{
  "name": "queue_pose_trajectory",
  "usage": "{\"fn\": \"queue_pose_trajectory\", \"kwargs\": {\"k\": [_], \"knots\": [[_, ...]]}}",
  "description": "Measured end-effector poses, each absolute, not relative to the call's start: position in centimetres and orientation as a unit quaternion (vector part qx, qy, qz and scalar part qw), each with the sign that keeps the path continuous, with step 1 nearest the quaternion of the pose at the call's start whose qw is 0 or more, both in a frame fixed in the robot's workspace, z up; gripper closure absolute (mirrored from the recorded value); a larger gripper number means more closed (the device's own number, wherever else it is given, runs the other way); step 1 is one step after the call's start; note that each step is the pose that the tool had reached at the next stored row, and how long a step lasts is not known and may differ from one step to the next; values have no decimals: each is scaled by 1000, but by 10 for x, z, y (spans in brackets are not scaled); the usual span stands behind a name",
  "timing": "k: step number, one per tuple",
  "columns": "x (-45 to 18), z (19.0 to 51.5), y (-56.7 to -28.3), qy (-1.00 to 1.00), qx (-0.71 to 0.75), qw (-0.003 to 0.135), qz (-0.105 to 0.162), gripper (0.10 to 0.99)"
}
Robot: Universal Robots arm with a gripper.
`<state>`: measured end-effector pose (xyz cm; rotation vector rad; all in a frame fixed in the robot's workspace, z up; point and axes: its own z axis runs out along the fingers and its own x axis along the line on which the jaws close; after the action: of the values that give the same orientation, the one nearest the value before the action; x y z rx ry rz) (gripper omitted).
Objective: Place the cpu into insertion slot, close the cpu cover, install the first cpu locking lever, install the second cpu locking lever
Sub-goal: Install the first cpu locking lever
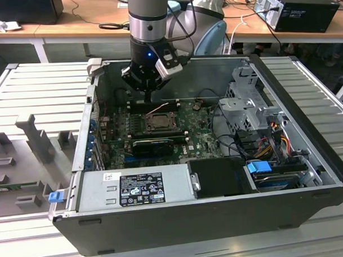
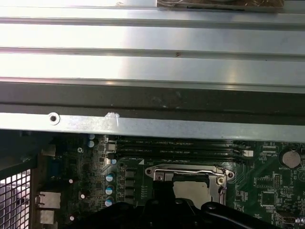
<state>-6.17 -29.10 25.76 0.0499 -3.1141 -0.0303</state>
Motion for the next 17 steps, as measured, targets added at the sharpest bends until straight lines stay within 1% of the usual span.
{"fn": "queue_pose_trajectory", "kwargs": {"k": [17], "knots": [[-50, 257, -291, -1000, 16, 13, -10, 980]]}}
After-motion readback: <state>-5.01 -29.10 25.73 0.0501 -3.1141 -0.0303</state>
